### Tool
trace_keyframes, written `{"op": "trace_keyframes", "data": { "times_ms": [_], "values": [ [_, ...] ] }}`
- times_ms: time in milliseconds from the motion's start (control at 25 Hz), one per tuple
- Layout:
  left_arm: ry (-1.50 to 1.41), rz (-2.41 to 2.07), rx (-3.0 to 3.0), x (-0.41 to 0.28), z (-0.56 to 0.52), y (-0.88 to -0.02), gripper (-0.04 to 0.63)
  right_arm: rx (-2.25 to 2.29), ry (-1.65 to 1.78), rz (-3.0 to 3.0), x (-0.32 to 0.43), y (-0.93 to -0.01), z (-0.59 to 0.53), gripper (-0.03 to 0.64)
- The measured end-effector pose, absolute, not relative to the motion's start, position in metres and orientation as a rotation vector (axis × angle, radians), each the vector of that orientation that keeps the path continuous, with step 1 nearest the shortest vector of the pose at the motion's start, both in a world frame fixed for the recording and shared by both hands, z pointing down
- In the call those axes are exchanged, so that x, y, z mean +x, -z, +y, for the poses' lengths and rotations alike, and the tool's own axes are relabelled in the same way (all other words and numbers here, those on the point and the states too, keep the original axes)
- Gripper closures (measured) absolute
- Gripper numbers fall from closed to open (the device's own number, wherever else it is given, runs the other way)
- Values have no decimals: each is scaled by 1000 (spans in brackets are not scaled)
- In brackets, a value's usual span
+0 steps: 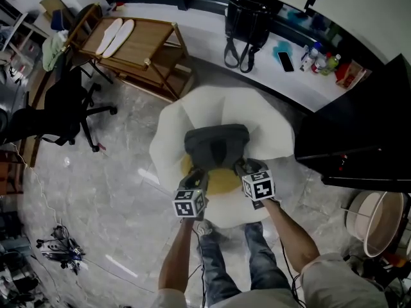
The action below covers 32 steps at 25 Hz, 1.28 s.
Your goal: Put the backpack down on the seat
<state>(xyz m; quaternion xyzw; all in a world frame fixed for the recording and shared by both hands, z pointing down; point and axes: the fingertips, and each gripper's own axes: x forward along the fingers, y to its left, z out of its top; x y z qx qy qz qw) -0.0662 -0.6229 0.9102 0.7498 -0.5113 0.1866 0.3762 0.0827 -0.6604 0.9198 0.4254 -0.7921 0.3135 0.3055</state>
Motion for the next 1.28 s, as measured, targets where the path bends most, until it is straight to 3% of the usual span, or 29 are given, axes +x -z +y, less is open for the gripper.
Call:
{"op": "trace_keyframes", "data": {
  "times_ms": [440,1280],
  "values": [
    [-450,-1315,1994,-52,-598,-852,549,1153,-724,-2116,78,-864,-631,582],
    [-375,-1346,2210,-20,-545,-690,565,1233,-545,-2345,76,-689,-572,589]
  ]
}}
